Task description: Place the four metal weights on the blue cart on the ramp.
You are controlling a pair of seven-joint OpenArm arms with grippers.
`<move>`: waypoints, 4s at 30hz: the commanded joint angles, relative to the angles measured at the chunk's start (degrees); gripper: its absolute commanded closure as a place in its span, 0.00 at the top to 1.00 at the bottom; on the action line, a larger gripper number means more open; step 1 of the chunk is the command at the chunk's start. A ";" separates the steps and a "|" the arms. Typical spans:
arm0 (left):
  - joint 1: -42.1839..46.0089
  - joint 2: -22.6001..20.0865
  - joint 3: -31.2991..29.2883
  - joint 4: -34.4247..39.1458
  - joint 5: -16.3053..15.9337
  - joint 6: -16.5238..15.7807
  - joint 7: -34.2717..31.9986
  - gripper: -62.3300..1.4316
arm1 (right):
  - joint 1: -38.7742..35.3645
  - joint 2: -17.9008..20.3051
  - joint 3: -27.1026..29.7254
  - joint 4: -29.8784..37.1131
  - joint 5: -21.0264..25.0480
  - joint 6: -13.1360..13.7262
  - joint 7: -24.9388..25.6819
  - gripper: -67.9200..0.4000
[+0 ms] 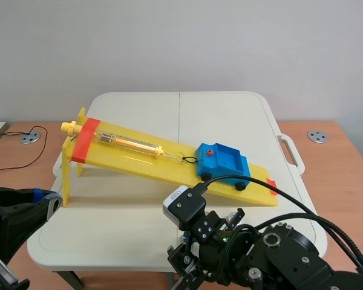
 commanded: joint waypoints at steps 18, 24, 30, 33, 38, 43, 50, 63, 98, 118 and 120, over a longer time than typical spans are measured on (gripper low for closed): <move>-0.48 0.46 -0.46 4.63 -3.39 -1.62 -5.92 0.07 | 4.50 -0.74 -1.05 -1.09 0.85 -2.82 6.25 0.02; -0.48 0.46 -0.46 4.63 -3.39 -1.62 -5.92 0.07 | 4.37 1.36 -1.01 1.22 0.90 -2.75 6.16 0.02; -0.48 0.44 -0.46 4.63 -3.39 -1.62 -5.95 0.07 | 2.51 5.07 -0.90 8.61 1.16 -2.78 5.90 0.02; -0.48 0.44 -0.46 4.63 -3.39 -1.62 -5.95 0.07 | 1.03 6.45 -0.48 12.24 1.31 -2.80 5.38 0.02; -0.48 0.44 -0.46 4.63 -3.37 -1.62 -5.95 0.07 | -2.27 6.88 3.69 16.87 5.84 -2.73 3.50 0.02; -0.48 0.44 -0.46 4.63 -3.37 -1.62 -5.95 0.07 | -6.23 6.86 9.79 21.79 13.75 -2.54 1.42 0.02; -0.50 0.44 -0.46 4.63 -3.37 -1.62 -5.95 0.07 | -10.88 6.84 21.27 29.29 25.24 -0.37 -3.17 0.01; -0.50 0.44 -0.46 4.63 -3.37 -1.62 -5.95 0.07 | -9.86 6.29 37.99 33.07 41.72 2.60 -6.47 0.01; -0.50 0.44 -0.46 4.63 -3.39 -1.62 -5.95 0.07 | 17.70 -4.94 31.82 7.39 40.11 2.16 -7.78 0.02; -0.48 0.44 -0.46 4.63 -3.37 -1.62 -5.92 0.07 | 23.74 -8.90 31.61 -2.08 36.83 1.53 -5.86 0.02; -0.48 0.44 -0.46 4.63 -3.37 -1.62 -5.92 0.07 | 23.85 -9.01 31.61 -2.23 35.50 0.94 -5.16 0.02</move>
